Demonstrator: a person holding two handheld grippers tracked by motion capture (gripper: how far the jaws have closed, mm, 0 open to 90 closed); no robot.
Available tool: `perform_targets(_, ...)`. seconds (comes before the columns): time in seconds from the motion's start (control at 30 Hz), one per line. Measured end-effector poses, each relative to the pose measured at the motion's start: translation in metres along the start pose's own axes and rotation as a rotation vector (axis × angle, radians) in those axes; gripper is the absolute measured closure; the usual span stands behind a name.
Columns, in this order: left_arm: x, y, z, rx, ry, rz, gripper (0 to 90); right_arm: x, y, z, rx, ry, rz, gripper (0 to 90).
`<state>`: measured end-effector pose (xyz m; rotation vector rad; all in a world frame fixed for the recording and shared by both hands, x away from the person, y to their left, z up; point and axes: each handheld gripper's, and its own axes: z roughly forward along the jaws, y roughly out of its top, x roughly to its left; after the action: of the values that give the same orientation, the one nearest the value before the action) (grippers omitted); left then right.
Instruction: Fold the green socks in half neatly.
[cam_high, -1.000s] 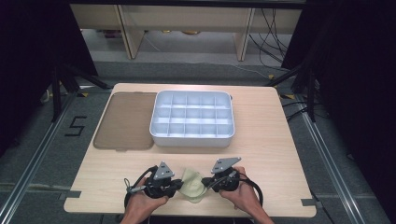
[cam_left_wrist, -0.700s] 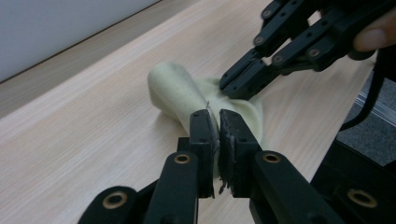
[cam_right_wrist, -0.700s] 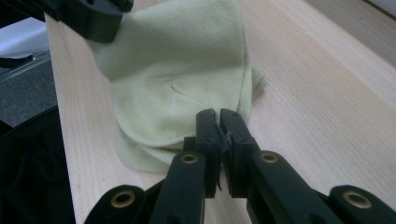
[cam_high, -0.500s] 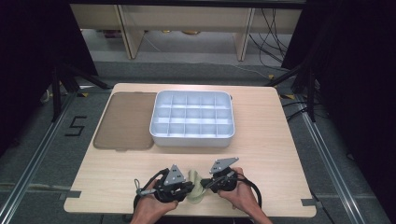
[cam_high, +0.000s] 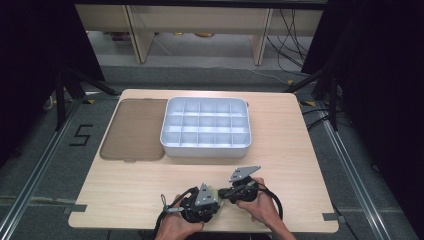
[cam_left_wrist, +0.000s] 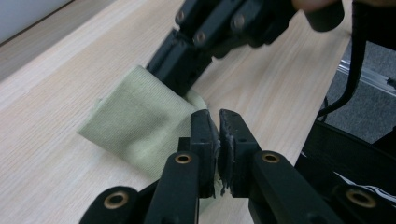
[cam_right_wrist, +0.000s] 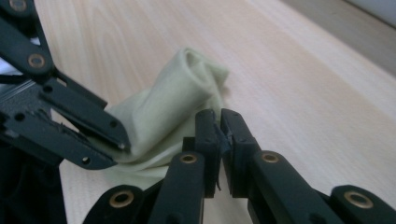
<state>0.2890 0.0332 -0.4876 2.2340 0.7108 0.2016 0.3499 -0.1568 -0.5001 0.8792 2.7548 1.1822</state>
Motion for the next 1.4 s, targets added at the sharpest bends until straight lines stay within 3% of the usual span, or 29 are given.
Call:
perform_targets(0.03,0.001,0.000,0.002,0.008,0.010,0.028,83.7,-0.002,0.000,-0.002,-0.004,-0.004,-0.004,86.2)
perform_targets(0.07,-0.001,0.000,0.004,0.010,0.004,0.014,83.8,-0.004,0.000,-0.004,-0.009,-0.004,0.007,86.2)
perform_targets(0.17,-0.001,-0.001,0.008,0.028,0.002,0.041,83.7,-0.008,-0.001,-0.011,-0.039,-0.015,0.023,86.2)
perform_targets(0.23,-0.001,-0.002,0.009,0.021,0.008,0.011,83.7,-0.009,0.001,-0.019,-0.068,-0.025,0.018,86.3)
perform_targets(0.3,0.000,-0.002,0.009,0.018,-0.001,0.026,83.7,-0.007,0.004,-0.025,-0.084,-0.022,0.012,86.3)
perform_targets(0.33,-0.002,-0.004,0.010,0.016,0.005,0.006,83.7,-0.007,0.005,-0.028,-0.099,-0.020,0.009,86.4)
perform_targets(0.37,-0.003,-0.004,0.010,0.018,0.007,0.010,83.6,-0.006,0.008,-0.030,-0.111,-0.017,0.001,86.4)
perform_targets(0.4,-0.002,-0.003,0.010,0.021,0.010,0.041,83.6,-0.005,0.009,-0.031,-0.115,-0.013,-0.004,86.4)
perform_targets(0.43,-0.002,-0.003,0.010,0.026,0.015,0.043,83.6,-0.001,0.011,-0.031,-0.124,0.003,0.018,86.5)
perform_targets(0.5,-0.002,-0.003,0.011,0.018,0.006,0.033,83.6,0.000,0.013,-0.030,-0.119,0.006,-0.007,86.5)
perform_targets(0.77,-0.005,-0.004,0.012,0.017,0.008,0.011,83.2,0.012,0.020,-0.008,-0.092,0.079,-0.030,86.8)
perform_targets(0.93,-0.003,-0.004,0.011,0.021,0.004,0.022,81.2,0.008,0.015,0.008,-0.012,0.038,-0.047,88.5)
perform_targets(0.97,-0.002,-0.004,0.010,0.021,0.002,0.029,80.1,0.007,0.014,0.010,-0.018,0.041,-0.043,88.8)
perform_targets(1.0,-0.003,-0.004,0.009,0.005,-0.017,0.009,78.7,0.006,0.013,0.010,-0.018,0.041,-0.040,88.8)
perform_targets(1.03,-0.002,-0.004,0.008,0.008,-0.013,0.021,78.0,0.007,0.013,0.010,-0.017,0.039,-0.044,88.8)
perform_targets(1.1,-0.002,-0.005,0.003,-0.012,-0.029,-0.019,76.3,0.007,0.013,0.009,-0.015,0.034,-0.048,88.9)
perform_targets(1.13,-0.001,-0.005,-0.002,-0.020,-0.037,-0.021,75.6,0.008,0.012,0.009,-0.011,0.040,-0.030,88.8)
perform_targets(1.2,0.002,-0.005,-0.013,-0.048,-0.053,-0.034,75.5,0.006,0.012,0.009,-0.018,0.039,-0.047,88.9)
perform_targets(1.23,0.002,-0.005,-0.017,-0.074,-0.055,-0.062,76.0,0.007,0.012,0.008,-0.013,0.035,-0.032,88.9)
perform_targets(1.33,0.002,-0.003,-0.022,-0.093,-0.041,-0.082,79.1,0.007,0.012,0.008,-0.011,0.033,-0.028,88.8)
perform_targets(1.37,0.003,-0.003,-0.022,-0.076,-0.043,-0.057,80.1,0.008,0.012,0.008,-0.014,0.031,-0.026,88.9)
perform_targets(1.4,0.002,-0.004,-0.019,-0.064,-0.043,-0.058,81.4,0.008,0.012,0.008,-0.015,0.035,-0.023,88.9)
